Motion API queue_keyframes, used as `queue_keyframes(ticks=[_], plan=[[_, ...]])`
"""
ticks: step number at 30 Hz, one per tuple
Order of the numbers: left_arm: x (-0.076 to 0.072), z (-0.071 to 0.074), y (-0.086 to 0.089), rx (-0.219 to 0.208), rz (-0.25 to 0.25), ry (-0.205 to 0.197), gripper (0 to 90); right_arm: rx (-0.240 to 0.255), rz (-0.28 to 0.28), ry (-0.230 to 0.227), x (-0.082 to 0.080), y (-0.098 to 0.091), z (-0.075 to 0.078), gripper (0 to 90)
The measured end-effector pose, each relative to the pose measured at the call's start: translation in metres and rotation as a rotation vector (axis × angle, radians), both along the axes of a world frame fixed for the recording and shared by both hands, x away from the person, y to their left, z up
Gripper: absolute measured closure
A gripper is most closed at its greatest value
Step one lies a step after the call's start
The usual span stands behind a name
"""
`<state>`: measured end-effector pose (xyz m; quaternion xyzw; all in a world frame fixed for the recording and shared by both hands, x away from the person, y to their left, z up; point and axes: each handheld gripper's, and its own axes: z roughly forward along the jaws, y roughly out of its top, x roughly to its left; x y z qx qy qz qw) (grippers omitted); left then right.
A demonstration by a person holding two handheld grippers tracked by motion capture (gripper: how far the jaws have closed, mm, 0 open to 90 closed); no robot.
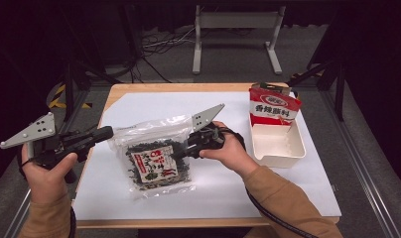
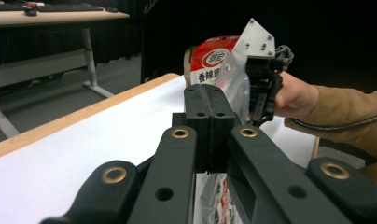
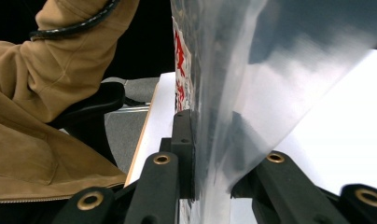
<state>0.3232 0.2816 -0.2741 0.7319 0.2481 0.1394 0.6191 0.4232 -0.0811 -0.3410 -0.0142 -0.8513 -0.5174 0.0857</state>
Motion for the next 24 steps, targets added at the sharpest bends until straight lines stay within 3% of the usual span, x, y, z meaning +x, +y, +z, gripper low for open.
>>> queue_keyframes(ticks=[1,3,9,24], plan=[[0.000,0.000,-0.001,-0.006,0.003,0.004,89.8,0.002,-0.002,0.000,-0.001,-0.001,0.001,76.0],[0.001,0.001,-0.002,-0.011,-0.004,0.004,78.4,0.005,-0.008,-0.003,-0.002,-0.005,0.004,76.2],[0.003,0.002,-0.004,-0.025,-0.006,0.009,58.4,0.001,-0.051,-0.026,-0.005,-0.022,0.012,76.2],[0.011,-0.002,-0.006,-0.010,0.003,0.043,50.4,0.005,-0.231,-0.135,-0.017,-0.089,0.046,76.2]])
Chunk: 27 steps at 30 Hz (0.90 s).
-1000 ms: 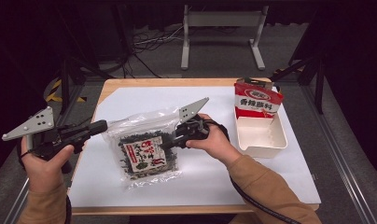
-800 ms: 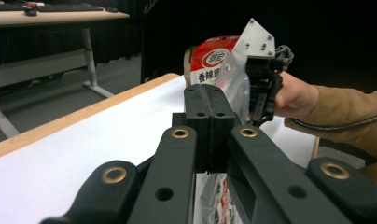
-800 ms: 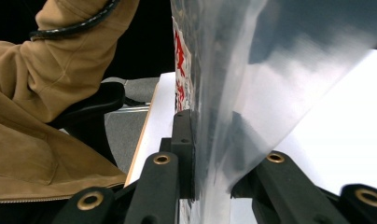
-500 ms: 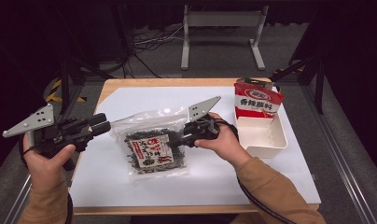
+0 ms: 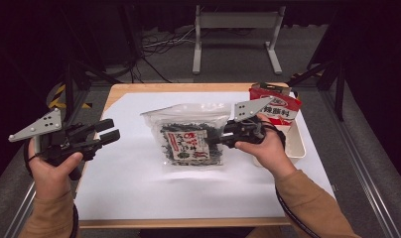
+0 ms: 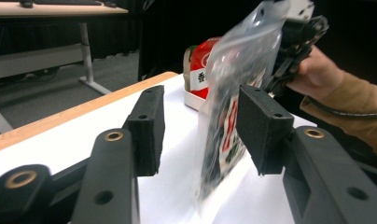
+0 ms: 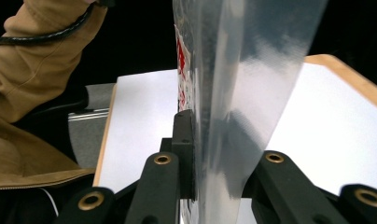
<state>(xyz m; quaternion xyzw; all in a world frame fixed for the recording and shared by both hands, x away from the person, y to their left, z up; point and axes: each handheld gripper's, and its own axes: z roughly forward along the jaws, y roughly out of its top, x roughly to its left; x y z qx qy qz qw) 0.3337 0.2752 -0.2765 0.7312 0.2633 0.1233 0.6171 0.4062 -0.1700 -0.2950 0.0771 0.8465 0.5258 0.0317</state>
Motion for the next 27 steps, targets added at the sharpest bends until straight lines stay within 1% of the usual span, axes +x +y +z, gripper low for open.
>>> queue_keyframes(ticks=[1,2,3,5,6,7,8,12,14,18,21,25,27], plan=[[0.000,0.000,0.000,0.000,0.000,0.000,48.9,0.000,0.000,0.000,0.000,0.000,0.000,76.2],[0.001,-0.001,0.000,0.008,0.006,0.010,48.1,0.004,-0.028,-0.001,-0.002,-0.010,0.005,76.2],[0.001,-0.001,0.000,0.008,0.006,0.010,47.3,0.004,-0.037,-0.006,-0.002,-0.014,0.007,76.2],[0.004,-0.002,0.000,0.016,0.008,0.014,47.3,0.004,-0.056,-0.010,-0.003,-0.020,0.010,76.2],[0.004,-0.003,-0.001,0.016,0.006,0.026,47.5,0.003,-0.065,-0.010,-0.003,-0.024,0.012,76.2],[0.006,-0.004,-0.001,0.023,0.006,0.025,47.4,0.004,-0.076,-0.007,-0.004,-0.027,0.013,76.2],[0.007,-0.005,-0.002,0.027,0.008,0.032,47.1,0.006,-0.087,-0.003,-0.005,-0.031,0.015,76.2],[0.011,-0.009,-0.003,0.038,0.007,0.043,45.6,0.010,-0.124,-0.021,-0.007,-0.044,0.021,76.2],[0.013,-0.011,-0.005,0.038,0.009,0.050,44.4,0.014,-0.138,-0.023,-0.008,-0.051,0.024,76.2],[0.016,-0.015,-0.006,0.056,0.010,0.050,42.0,0.022,-0.164,-0.036,-0.010,-0.062,0.031,76.2],[0.017,-0.016,-0.007,0.060,0.008,0.059,39.7,0.031,-0.192,-0.046,-0.011,-0.073,0.037,76.3],[0.019,-0.018,-0.008,0.067,0.012,0.059,37.4,0.035,-0.212,-0.048,-0.012,-0.081,0.040,76.3],[0.020,-0.019,-0.008,0.074,0.019,0.060,35.4,0.039,-0.233,-0.058,-0.012,-0.089,0.044,76.3]])
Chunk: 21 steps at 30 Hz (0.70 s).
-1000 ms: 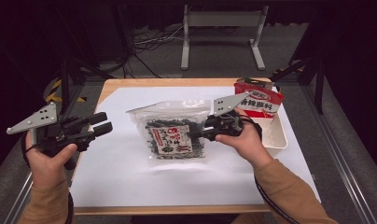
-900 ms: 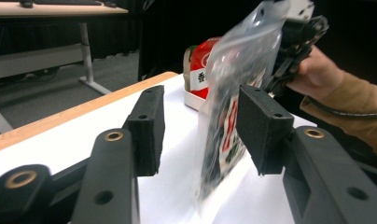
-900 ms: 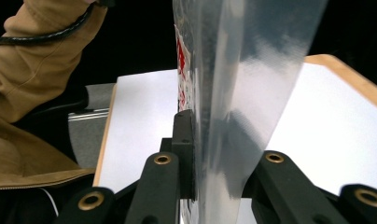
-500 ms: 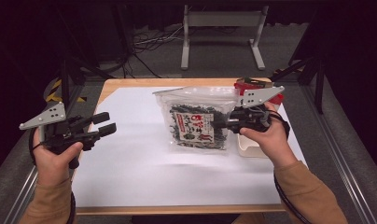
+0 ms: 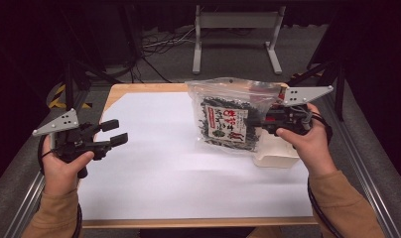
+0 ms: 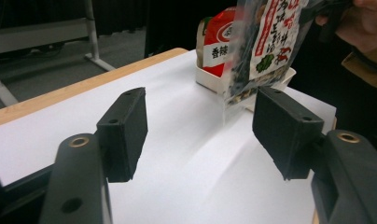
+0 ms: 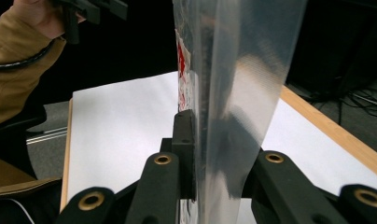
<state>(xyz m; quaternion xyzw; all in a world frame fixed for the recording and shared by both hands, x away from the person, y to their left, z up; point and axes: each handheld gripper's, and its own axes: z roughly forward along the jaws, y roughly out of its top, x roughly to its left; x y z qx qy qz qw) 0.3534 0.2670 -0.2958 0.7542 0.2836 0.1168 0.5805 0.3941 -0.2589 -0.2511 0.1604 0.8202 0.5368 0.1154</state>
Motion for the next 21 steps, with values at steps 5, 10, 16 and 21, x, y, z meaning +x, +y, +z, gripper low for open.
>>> queue_keyframes(ticks=[5,10,16,21], plan=[[0.002,-0.002,0.000,0.007,0.003,0.006,32.2,0.001,-0.034,-0.007,0.000,-0.013,0.005,76.4],[0.003,-0.004,0.001,0.004,0.009,0.015,30.3,0.003,-0.066,-0.017,-0.001,-0.026,0.011,76.4],[0.005,-0.006,0.002,0.003,0.016,0.019,28.2,0.007,-0.101,-0.033,-0.003,-0.039,0.018,76.4],[0.006,-0.007,0.003,0.010,0.024,0.030,23.6,0.010,-0.132,-0.045,-0.005,-0.051,0.023,76.4]])
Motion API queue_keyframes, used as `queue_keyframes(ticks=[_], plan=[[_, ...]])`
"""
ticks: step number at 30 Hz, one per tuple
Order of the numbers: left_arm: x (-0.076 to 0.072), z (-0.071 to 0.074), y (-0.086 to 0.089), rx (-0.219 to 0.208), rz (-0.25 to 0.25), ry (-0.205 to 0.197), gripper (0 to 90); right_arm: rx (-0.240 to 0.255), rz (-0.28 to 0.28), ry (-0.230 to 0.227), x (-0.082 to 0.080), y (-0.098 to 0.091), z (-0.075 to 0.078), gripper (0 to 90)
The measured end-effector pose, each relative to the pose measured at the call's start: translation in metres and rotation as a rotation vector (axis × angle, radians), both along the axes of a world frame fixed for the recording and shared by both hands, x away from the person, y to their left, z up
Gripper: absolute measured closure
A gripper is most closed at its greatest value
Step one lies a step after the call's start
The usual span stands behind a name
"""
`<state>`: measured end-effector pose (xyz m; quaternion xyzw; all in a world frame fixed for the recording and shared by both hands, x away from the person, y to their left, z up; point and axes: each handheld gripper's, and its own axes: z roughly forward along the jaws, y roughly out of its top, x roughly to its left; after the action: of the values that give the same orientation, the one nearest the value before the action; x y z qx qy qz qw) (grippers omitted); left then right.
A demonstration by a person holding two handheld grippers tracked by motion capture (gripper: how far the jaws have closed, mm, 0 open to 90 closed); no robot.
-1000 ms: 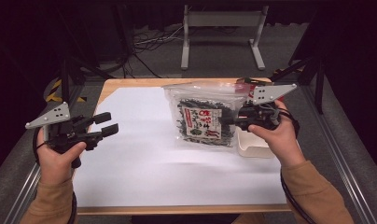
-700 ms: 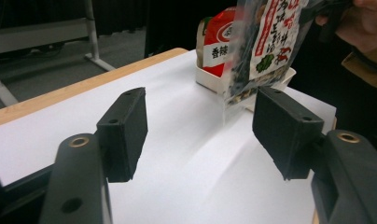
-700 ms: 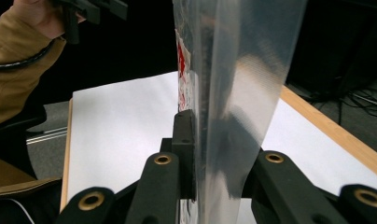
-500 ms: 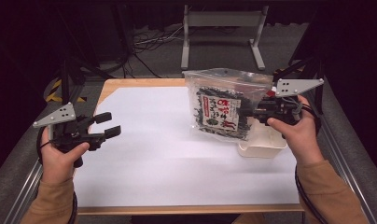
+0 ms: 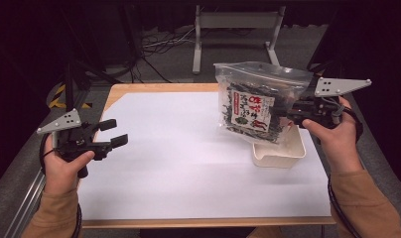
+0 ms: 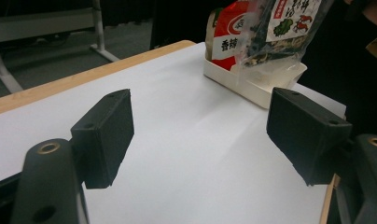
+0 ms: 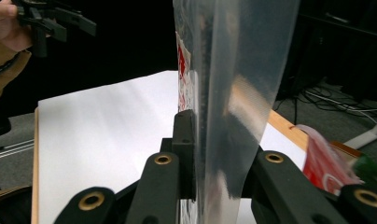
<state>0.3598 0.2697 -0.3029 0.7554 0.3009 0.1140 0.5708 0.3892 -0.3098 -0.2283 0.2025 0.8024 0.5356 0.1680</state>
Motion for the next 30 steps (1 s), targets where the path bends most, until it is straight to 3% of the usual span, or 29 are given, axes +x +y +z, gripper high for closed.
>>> queue_keyframes(ticks=[15,30], plan=[[0.002,-0.002,0.002,-0.002,0.014,0.002,20.9,0.018,-0.119,-0.003,0.003,-0.038,-0.010,76.5],[0.003,-0.004,0.000,0.003,0.014,0.000,20.2,0.038,-0.207,0.014,0.007,-0.057,-0.029,76.4]])
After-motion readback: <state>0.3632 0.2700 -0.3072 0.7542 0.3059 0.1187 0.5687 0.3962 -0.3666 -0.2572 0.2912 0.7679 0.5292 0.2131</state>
